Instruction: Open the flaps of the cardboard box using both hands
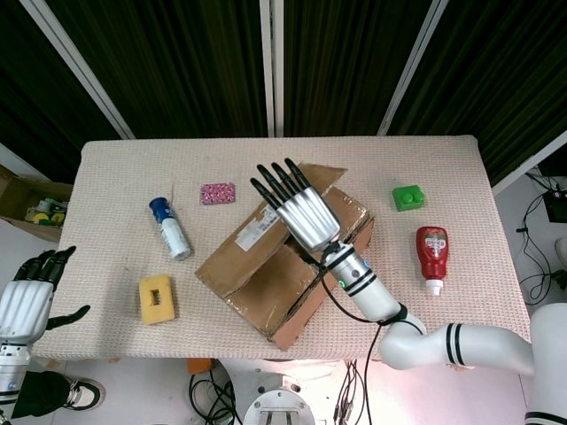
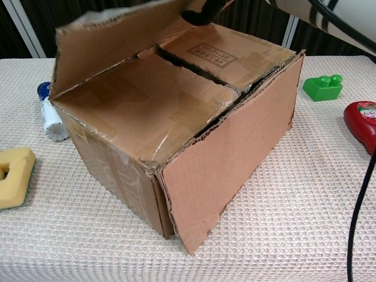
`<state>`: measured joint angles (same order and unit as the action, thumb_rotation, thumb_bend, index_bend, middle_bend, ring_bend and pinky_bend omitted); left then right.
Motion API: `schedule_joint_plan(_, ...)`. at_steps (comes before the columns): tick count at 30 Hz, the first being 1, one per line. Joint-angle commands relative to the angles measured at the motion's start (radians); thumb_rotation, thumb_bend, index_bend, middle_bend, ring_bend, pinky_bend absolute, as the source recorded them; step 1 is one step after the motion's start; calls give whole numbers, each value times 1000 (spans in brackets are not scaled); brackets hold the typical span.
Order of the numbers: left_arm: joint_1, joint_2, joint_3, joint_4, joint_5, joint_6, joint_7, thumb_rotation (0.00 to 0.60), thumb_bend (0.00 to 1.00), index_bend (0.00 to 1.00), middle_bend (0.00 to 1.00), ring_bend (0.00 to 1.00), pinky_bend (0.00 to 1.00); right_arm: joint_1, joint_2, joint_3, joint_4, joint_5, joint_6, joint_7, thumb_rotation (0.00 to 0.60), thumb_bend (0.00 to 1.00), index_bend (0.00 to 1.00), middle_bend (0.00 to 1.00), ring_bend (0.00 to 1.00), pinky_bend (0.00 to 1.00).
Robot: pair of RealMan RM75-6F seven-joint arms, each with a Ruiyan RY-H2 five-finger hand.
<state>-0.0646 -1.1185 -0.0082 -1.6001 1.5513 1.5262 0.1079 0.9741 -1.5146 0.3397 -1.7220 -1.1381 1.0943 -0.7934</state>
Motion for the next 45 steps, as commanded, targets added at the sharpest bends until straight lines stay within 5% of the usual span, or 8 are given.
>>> schedule_joint_plan(1, 1, 3, -1, 3, -9, -6, -3, 497, 18, 101, 177, 128, 204, 58, -56, 34, 46, 23, 14, -62, 600, 332, 0, 0, 0, 0)
schedule_joint_plan(12, 6, 18, -1, 8, -18, -8, -25, 497, 18, 101, 177, 128, 204, 234, -257, 120, 336, -6, 72, -92, 600, 319, 0, 0, 0, 0)
schedule_joint_plan(17, 9, 35, 3, -15, -35, -24, -12, 499, 18, 102, 177, 128, 204, 266, -304, 118, 447, -25, 66, -37, 600, 320, 0, 0, 0, 0)
schedule_joint_plan(24, 16, 38, -1, -5, -40, -13, -24, 513, 18, 102, 177, 128, 204, 224, -281, 71, 448, -81, 76, 99, 600, 320, 0, 0, 0, 0)
schedule_joint_plan(32, 7, 41, -3, -5, -4, -2, -41, 532, 18, 105, 177, 128, 204, 100, -97, 35, 219, -136, 100, 259, 600, 382, 0, 0, 0, 0)
schedule_joint_plan(38, -20, 99, -15, -70, 67, 19, -27, 522, 157, 119, 177, 128, 204, -73, 199, -91, 13, -262, 134, 359, 600, 376, 0, 0, 0, 0)
schedule_joint_plan(45, -96, 185, -58, -195, 115, -25, 41, 508, 129, 120, 177, 128, 204, -341, 451, -248, -53, -391, 337, 488, 600, 357, 0, 0, 0, 0)
